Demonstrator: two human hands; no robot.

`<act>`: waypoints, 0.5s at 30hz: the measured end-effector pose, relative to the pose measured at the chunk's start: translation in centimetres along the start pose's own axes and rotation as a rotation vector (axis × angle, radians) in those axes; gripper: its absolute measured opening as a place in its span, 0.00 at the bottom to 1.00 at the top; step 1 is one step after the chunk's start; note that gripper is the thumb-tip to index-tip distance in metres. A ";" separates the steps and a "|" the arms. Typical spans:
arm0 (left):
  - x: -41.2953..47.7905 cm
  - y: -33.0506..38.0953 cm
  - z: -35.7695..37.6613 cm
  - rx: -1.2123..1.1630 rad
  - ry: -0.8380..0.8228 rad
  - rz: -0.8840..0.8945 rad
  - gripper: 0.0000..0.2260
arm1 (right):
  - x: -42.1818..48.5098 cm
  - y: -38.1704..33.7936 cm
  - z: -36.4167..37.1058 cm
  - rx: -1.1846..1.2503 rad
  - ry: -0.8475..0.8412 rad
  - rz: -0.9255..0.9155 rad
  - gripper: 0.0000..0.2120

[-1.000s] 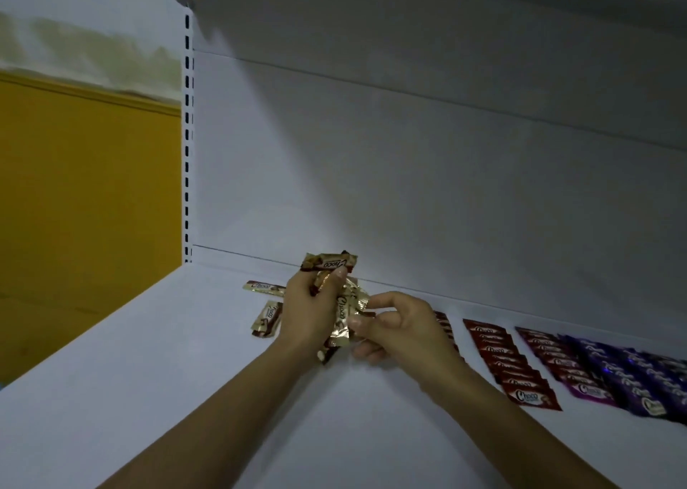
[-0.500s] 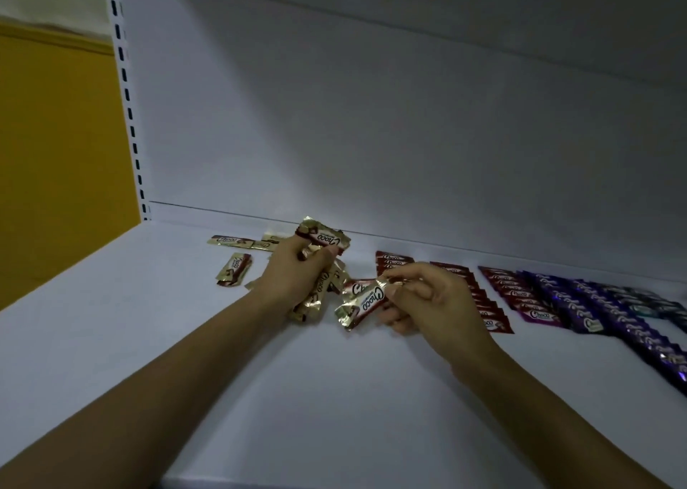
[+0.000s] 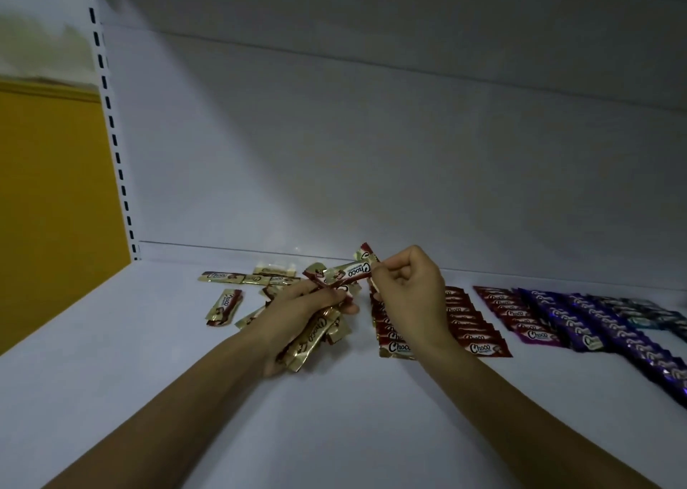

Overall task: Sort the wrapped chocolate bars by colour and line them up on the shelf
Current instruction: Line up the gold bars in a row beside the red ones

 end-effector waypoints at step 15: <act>0.4 0.6 -1.5 0.076 0.298 0.027 0.12 | -2.1 1.4 -3.8 0.261 -0.325 0.256 0.04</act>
Point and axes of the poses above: each hand's wrist, its own x-axis towards the middle knuckle, its own z-axis out of the palm, y = z × x, the point moved 5 cm from there along x, towards the middle knuckle, and after that the axes turned 13 degrees about -z, right-handed, at the moved point
